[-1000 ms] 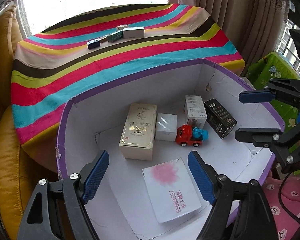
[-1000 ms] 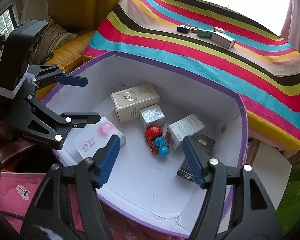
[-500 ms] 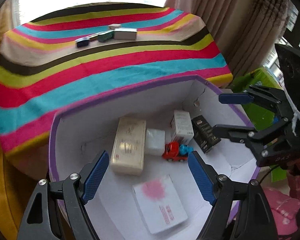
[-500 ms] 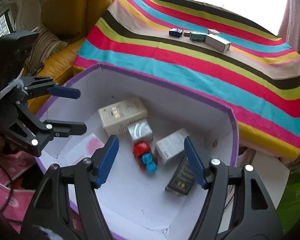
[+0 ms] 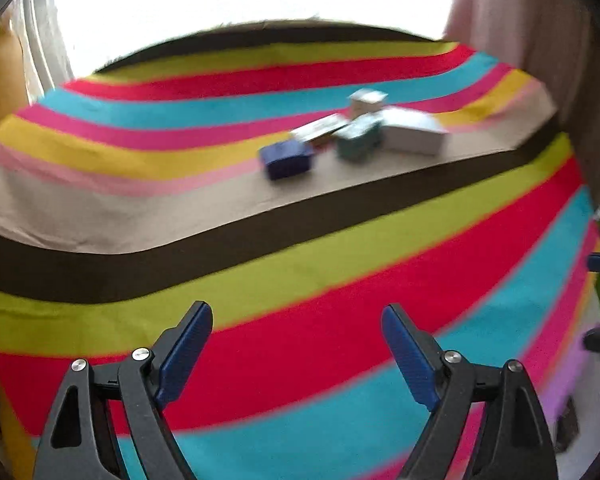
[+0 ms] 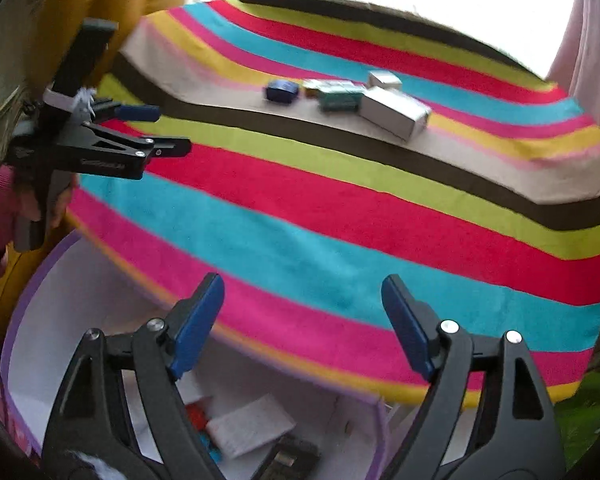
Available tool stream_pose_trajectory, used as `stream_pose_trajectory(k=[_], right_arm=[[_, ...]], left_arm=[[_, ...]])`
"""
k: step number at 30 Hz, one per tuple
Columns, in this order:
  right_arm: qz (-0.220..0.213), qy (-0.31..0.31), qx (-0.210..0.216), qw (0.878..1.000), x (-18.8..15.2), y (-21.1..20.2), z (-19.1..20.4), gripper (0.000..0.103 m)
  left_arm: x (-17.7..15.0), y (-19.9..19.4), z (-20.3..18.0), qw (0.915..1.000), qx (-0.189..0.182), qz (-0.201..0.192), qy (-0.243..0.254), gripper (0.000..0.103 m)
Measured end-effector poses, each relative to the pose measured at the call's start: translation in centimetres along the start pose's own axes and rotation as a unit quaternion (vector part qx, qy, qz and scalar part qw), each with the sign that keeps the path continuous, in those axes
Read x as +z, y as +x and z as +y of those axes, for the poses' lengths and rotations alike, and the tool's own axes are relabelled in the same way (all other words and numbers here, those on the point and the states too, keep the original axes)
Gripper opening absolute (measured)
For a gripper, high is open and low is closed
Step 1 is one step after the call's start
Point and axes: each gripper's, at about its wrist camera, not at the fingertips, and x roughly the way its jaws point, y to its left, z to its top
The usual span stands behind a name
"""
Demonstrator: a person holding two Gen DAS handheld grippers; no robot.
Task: Organize rigid objects
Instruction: 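Move both grippers back over the table toward the remaining boxes, then grasp the white printed-text box with the right gripper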
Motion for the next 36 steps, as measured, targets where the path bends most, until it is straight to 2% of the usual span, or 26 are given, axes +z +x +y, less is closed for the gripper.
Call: stream_pose_trajectory(k=[4,8,9,10,13,15,21,31,36], right_arm=[[-0.002,0.028,0.001,1.0,2.1,2.7,-3.8,0.083],[0.005,0.097,0.011,0.995,4.4,6.2,-8.8,0.083],[0.007,0.115,0.012,0.993,5.0,7.5,-10.1,0.083],[0.009,0.124,0.011,0.992,5.3,8.3,-10.8,0.083],[0.021,0.131,-0.004,0.991,6.8,11.7,-13.0,0.084],[-0.001,0.116,-0.02,0.993,7.9,12.6,-13.7,0.085],[-0.018,0.064,-0.06,0.996,10.5,15.5,-14.3,0.098],[-0.019,0.014,-0.018,1.0,15.3,18.8,-13.8,0.098],[-0.015,-0.029,0.03,0.999,14.9,18.3,-10.9,0.096]], left_arm=[[1.2,3.6,2.1,0.9997,0.024,0.008,-0.001,0.088],[2.2,5.8,4.4,0.999,0.007,-0.012,-0.042,0.091],[2.4,6.0,4.7,0.9986,0.012,-0.018,-0.048,0.093],[2.6,6.3,4.9,0.9984,0.014,-0.019,-0.051,0.101],[3.1,6.9,4.6,0.9986,0.013,-0.011,-0.049,0.103],[3.0,6.9,4.7,0.9984,0.012,-0.011,-0.053,0.103],[3.0,6.7,4.8,0.9978,0.016,-0.013,-0.063,0.103],[2.6,6.5,3.7,0.9971,0.02,-0.013,-0.072,0.103],[2.6,6.5,3.5,0.9972,0.02,-0.013,-0.071,0.103]])
